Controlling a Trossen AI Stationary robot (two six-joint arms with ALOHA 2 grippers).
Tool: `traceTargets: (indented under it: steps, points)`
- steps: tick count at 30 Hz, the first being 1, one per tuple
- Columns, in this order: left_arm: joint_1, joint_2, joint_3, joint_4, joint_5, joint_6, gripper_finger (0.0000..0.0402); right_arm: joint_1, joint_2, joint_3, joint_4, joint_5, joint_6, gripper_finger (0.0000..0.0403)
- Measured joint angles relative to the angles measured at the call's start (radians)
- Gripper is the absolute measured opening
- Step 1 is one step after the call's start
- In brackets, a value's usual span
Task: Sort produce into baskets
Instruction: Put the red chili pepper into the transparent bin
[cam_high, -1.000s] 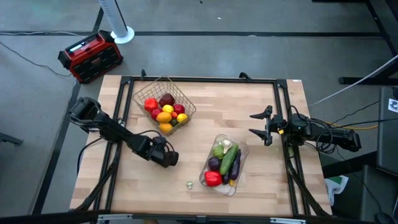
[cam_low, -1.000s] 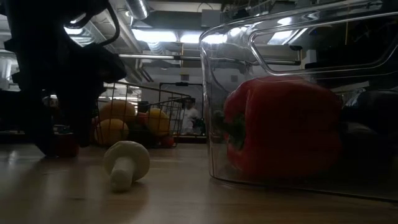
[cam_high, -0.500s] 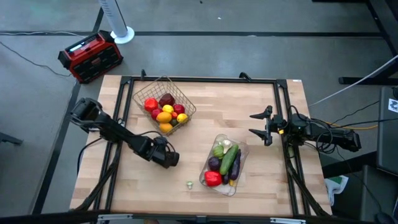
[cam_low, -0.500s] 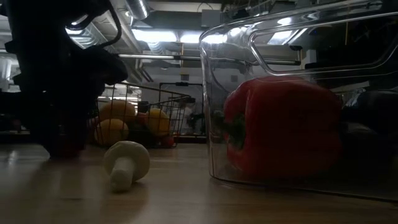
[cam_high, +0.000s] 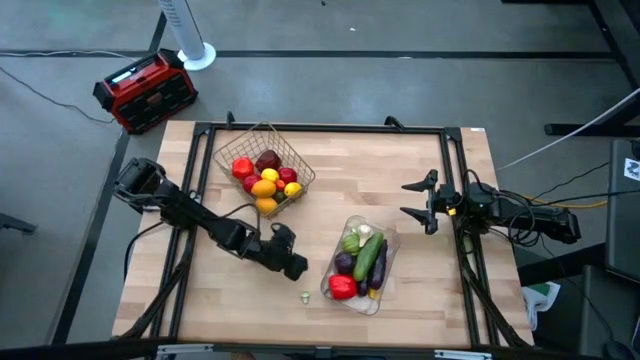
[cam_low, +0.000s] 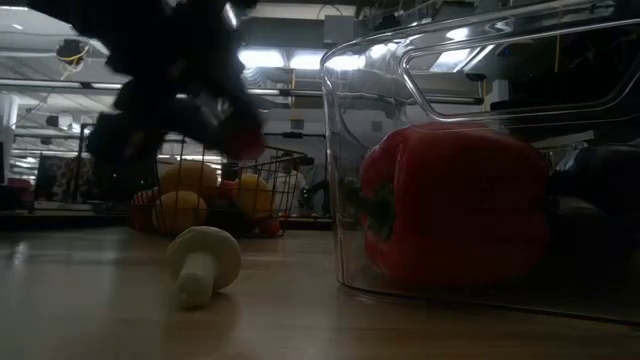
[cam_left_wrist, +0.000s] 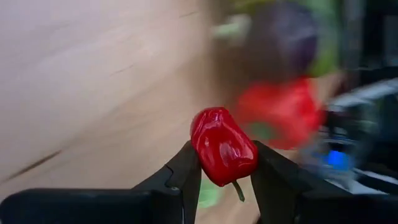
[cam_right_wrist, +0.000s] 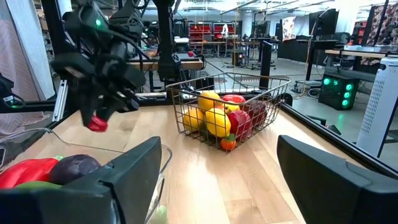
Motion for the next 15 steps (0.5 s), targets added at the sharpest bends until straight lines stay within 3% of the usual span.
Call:
traceTargets:
  steps: [15]
  points:
    - [0.09,-0.002,0.0,0.34,-0.039,0.377,0.0118,0.0,0.0,0.0,0.0,0.0,0.0,0.0317]
